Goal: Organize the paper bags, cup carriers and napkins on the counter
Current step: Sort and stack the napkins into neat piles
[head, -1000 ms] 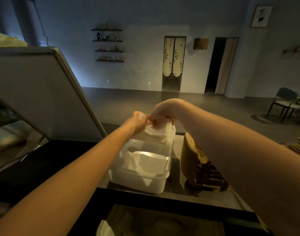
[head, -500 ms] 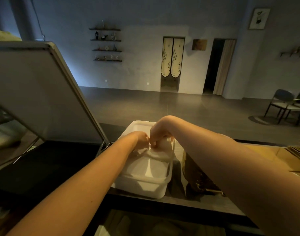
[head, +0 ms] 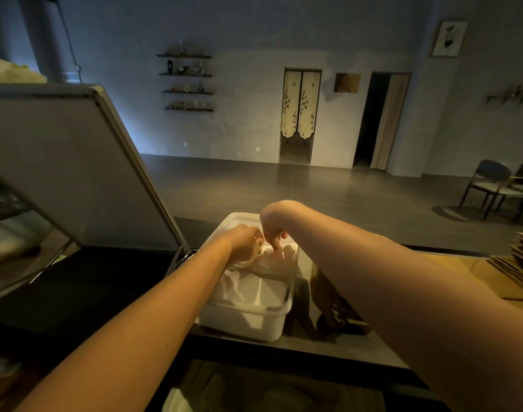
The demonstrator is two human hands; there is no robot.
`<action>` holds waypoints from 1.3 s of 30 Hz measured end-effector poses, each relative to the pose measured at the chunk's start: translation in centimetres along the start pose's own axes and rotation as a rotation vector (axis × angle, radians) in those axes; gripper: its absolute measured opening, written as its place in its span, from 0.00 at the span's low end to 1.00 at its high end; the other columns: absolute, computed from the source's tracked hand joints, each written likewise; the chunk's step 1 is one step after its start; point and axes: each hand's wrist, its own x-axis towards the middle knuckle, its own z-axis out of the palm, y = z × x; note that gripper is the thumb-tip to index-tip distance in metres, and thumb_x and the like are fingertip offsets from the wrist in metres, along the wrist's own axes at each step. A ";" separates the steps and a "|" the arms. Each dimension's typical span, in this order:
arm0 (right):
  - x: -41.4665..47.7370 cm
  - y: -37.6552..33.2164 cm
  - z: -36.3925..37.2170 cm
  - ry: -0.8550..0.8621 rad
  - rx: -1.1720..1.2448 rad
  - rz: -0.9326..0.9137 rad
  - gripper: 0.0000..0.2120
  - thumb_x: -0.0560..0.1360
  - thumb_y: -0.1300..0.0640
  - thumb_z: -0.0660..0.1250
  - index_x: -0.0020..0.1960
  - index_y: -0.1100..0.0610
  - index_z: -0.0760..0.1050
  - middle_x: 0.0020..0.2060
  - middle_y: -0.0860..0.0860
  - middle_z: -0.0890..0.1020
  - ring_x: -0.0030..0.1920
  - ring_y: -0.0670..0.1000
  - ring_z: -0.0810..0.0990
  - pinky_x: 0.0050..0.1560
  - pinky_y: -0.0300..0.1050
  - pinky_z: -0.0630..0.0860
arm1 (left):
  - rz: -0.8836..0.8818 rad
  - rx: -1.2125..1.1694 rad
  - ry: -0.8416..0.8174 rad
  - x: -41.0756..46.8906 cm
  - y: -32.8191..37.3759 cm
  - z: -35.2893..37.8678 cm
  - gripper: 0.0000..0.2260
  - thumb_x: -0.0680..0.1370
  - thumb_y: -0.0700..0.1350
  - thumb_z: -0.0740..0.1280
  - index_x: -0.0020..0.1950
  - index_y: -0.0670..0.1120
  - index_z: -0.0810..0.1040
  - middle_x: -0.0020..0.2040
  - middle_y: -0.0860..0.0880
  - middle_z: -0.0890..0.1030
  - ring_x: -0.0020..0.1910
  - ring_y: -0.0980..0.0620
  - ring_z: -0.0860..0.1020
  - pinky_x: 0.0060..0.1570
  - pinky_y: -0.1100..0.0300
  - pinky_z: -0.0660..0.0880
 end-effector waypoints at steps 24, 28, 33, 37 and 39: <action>-6.5 1.7 -1.2 0.290 0.011 -0.051 0.18 0.75 0.54 0.68 0.62 0.58 0.74 0.49 0.51 0.74 0.57 0.56 0.76 0.58 0.50 0.73 | 0.095 0.014 0.192 -5.1 3.1 -3.9 0.20 0.82 0.49 0.55 0.74 0.48 0.61 0.71 0.43 0.67 0.68 0.43 0.67 0.66 0.50 0.65; -12.6 3.9 -2.1 0.490 0.166 -0.063 0.15 0.76 0.54 0.66 0.62 0.55 0.75 0.56 0.52 0.78 0.56 0.55 0.77 0.57 0.49 0.75 | 0.237 -0.183 0.454 -9.8 6.2 -6.2 0.17 0.80 0.47 0.60 0.68 0.45 0.69 0.63 0.44 0.75 0.60 0.47 0.73 0.54 0.57 0.68; -22.0 7.5 -0.4 0.682 0.359 -0.091 0.14 0.76 0.55 0.66 0.60 0.56 0.74 0.53 0.52 0.77 0.52 0.49 0.76 0.51 0.40 0.74 | 0.411 -0.423 0.626 -17.2 12.6 -5.8 0.10 0.80 0.45 0.60 0.60 0.47 0.74 0.50 0.51 0.76 0.47 0.56 0.73 0.36 0.69 0.67; -28.9 10.3 3.5 0.771 0.504 -0.093 0.11 0.77 0.54 0.65 0.57 0.56 0.74 0.46 0.49 0.76 0.46 0.45 0.74 0.43 0.33 0.70 | 0.554 -0.527 0.569 -21.5 17.3 -1.9 0.08 0.80 0.43 0.61 0.59 0.46 0.72 0.50 0.50 0.76 0.47 0.57 0.73 0.39 0.69 0.69; -31.2 11.7 6.2 0.786 0.512 -0.061 0.11 0.77 0.54 0.65 0.57 0.57 0.74 0.46 0.50 0.76 0.46 0.46 0.74 0.47 0.36 0.70 | 0.594 -0.602 0.508 -23.1 19.2 0.7 0.08 0.80 0.43 0.61 0.58 0.46 0.71 0.49 0.51 0.76 0.46 0.57 0.74 0.41 0.68 0.71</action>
